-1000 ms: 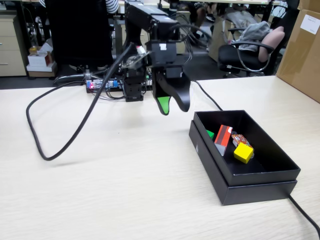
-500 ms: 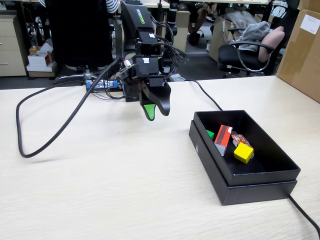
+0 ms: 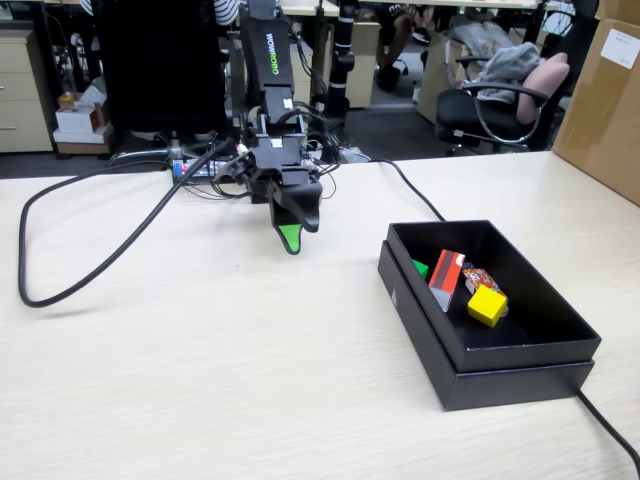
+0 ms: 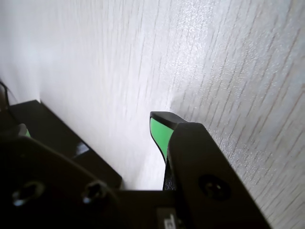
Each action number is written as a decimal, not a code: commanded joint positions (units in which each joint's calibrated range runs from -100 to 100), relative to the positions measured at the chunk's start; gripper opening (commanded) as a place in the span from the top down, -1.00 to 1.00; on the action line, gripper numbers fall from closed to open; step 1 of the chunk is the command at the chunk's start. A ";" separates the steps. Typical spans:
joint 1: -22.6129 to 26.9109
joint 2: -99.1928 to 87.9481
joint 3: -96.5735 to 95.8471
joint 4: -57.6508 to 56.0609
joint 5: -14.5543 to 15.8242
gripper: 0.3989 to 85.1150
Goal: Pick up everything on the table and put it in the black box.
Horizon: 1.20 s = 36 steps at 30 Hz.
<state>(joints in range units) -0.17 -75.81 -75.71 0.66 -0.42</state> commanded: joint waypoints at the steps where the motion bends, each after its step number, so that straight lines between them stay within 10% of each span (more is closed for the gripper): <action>1: 0.10 -3.08 0.10 5.26 0.20 -0.12; 36: -0.88 -11.91 -18.13 7.07 0.10 -0.12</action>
<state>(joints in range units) -1.00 -88.22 -93.24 8.80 -0.27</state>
